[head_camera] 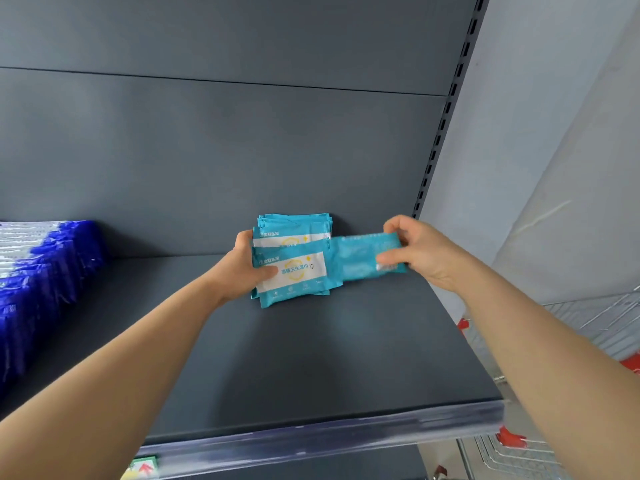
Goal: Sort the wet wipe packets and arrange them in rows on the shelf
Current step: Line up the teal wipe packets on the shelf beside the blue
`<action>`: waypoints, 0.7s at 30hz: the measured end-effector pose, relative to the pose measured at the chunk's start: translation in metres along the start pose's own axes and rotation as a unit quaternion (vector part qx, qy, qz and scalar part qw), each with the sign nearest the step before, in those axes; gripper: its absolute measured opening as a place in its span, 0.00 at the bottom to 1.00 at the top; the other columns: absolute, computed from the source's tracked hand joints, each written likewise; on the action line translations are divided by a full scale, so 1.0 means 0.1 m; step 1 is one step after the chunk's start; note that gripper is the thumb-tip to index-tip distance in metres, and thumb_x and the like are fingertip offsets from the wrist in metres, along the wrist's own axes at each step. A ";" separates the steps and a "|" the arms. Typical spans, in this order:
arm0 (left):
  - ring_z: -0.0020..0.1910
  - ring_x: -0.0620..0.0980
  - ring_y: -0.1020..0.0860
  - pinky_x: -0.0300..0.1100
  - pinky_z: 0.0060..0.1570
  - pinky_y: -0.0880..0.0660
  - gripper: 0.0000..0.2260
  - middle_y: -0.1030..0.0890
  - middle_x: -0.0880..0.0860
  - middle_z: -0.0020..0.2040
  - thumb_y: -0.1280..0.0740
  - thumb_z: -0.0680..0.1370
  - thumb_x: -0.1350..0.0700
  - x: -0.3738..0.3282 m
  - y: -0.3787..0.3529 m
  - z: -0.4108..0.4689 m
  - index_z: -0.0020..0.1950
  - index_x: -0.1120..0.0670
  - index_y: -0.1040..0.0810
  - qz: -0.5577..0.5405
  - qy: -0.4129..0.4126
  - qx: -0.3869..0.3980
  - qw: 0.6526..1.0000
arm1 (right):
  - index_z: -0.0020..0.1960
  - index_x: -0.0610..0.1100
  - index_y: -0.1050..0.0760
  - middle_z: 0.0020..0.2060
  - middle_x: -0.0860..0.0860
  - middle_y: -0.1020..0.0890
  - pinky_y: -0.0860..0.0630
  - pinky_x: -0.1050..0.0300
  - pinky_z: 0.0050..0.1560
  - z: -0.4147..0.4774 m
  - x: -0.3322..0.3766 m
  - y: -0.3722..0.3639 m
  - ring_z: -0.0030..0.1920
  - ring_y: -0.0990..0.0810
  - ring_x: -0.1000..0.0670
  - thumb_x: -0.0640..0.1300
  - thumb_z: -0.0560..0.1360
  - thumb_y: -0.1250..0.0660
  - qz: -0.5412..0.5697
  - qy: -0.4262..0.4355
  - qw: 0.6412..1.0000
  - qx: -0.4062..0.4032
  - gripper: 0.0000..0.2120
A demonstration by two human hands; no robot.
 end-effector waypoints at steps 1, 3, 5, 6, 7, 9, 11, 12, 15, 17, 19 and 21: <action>0.52 0.47 0.22 0.43 0.48 0.24 0.29 0.24 0.47 0.55 0.33 0.78 0.60 0.01 0.00 -0.01 0.73 0.52 0.45 0.002 0.002 -0.006 1.000 | 0.39 0.49 0.30 0.39 0.48 0.24 0.29 0.55 0.42 0.01 0.08 0.01 0.38 0.26 0.49 0.29 0.66 0.27 -0.006 0.035 0.999 -0.024 0.18; 0.51 0.46 0.22 0.43 0.47 0.24 0.26 0.24 0.45 0.52 0.34 0.79 0.57 0.03 0.02 -0.02 0.72 0.52 0.43 0.003 0.002 -0.019 1.000 | 0.34 0.50 0.32 0.38 0.50 0.24 0.32 0.57 0.39 0.01 0.16 -0.07 0.36 0.29 0.51 0.35 0.65 0.23 -0.080 0.081 0.992 -0.054 0.18; 0.51 0.47 0.21 0.47 0.50 0.22 0.23 0.24 0.45 0.53 0.36 0.79 0.55 0.03 0.02 -0.03 0.71 0.52 0.42 0.000 0.000 -0.019 1.000 | 0.32 0.50 0.33 0.36 0.53 0.25 0.35 0.59 0.36 0.01 0.14 -0.26 0.34 0.31 0.53 0.37 0.64 0.23 -0.172 0.113 0.977 -0.050 0.20; 0.52 0.48 0.21 0.49 0.51 0.22 0.22 0.23 0.46 0.54 0.37 0.80 0.55 0.04 0.01 -0.03 0.71 0.51 0.42 -0.008 0.001 -0.016 1.000 | 0.31 0.51 0.33 0.36 0.54 0.26 0.36 0.60 0.38 0.01 0.10 -0.37 0.37 0.30 0.53 0.36 0.65 0.23 -0.214 0.125 0.968 -0.041 0.20; 0.52 0.49 0.20 0.52 0.52 0.21 0.20 0.22 0.47 0.55 0.38 0.81 0.54 0.04 0.00 -0.04 0.70 0.50 0.42 -0.015 0.001 -0.010 1.000 | 0.31 0.52 0.33 0.38 0.55 0.26 0.35 0.61 0.40 0.02 0.05 -0.47 0.42 0.29 0.52 0.36 0.65 0.24 -0.250 0.129 0.959 -0.030 0.20; 0.52 0.51 0.20 0.56 0.51 0.21 0.19 0.21 0.48 0.55 0.39 0.81 0.52 0.06 -0.01 -0.05 0.69 0.48 0.42 -0.017 0.001 -0.004 1.000 | 0.32 0.55 0.31 0.45 0.55 0.26 0.33 0.60 0.47 0.05 -0.10 -0.62 0.52 0.30 0.50 0.35 0.67 0.25 -0.291 0.116 0.949 0.006 0.20; 0.52 0.52 0.19 0.58 0.52 0.22 0.22 0.21 0.48 0.55 0.38 0.80 0.50 0.08 -0.02 -0.06 0.70 0.47 0.42 -0.021 -0.002 0.005 1.000 | 0.34 0.58 0.26 0.51 0.54 0.26 0.27 0.58 0.53 0.06 -0.23 -0.72 0.56 0.29 0.51 0.34 0.69 0.26 -0.296 0.094 0.950 0.043 0.20; 0.53 0.51 0.20 0.56 0.54 0.22 0.25 0.21 0.47 0.56 0.36 0.79 0.49 0.07 -0.04 -0.07 0.71 0.48 0.43 -0.029 -0.005 0.011 1.000 | 0.35 0.58 0.24 0.52 0.54 0.27 0.25 0.57 0.54 0.05 -0.26 -0.75 0.57 0.27 0.51 0.34 0.70 0.27 -0.292 0.086 0.951 0.057 0.19; 0.57 0.44 0.23 0.45 0.58 0.25 0.37 0.24 0.42 0.59 0.26 0.72 0.49 0.02 -0.10 -0.11 0.73 0.50 0.46 -0.025 -0.022 0.023 0.999 | 0.45 0.53 0.17 0.54 0.55 0.29 0.27 0.62 0.54 0.02 -0.29 -0.83 0.58 0.27 0.52 0.31 0.74 0.33 -0.304 0.073 0.945 0.093 0.16; 0.57 0.43 0.25 0.39 0.54 0.29 0.43 0.27 0.42 0.58 0.23 0.68 0.53 -0.02 -0.13 -0.14 0.74 0.50 0.48 0.026 -0.035 0.017 0.999 | 0.49 0.49 0.17 0.55 0.55 0.27 0.27 0.64 0.50 0.02 -0.27 -0.82 0.56 0.25 0.53 0.32 0.75 0.37 -0.288 0.057 0.952 0.090 0.16; 0.56 0.45 0.26 0.37 0.51 0.30 0.45 0.28 0.44 0.59 0.22 0.68 0.55 -0.05 -0.14 -0.14 0.74 0.51 0.49 0.063 -0.045 0.015 0.997 | 0.53 0.49 0.20 0.57 0.52 0.25 0.26 0.66 0.42 0.06 -0.23 -0.68 0.50 0.24 0.55 0.38 0.75 0.33 -0.250 0.035 0.967 0.022 0.10; 0.53 0.43 0.25 0.35 0.47 0.29 0.45 0.28 0.45 0.59 0.23 0.68 0.56 -0.07 -0.15 -0.14 0.75 0.50 0.50 0.082 -0.050 0.024 0.995 | 0.64 0.50 0.29 0.60 0.51 0.29 0.25 0.61 0.45 0.10 -0.27 -0.60 0.54 0.25 0.53 0.48 0.70 0.26 -0.237 -0.003 0.971 -0.017 0.25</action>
Point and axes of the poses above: each hand's wrist, its own z-axis towards the middle knuckle, its own y-axis out of the back of the hand, x = y × z, the point moved 10 cm from there along z, towards the middle knuckle
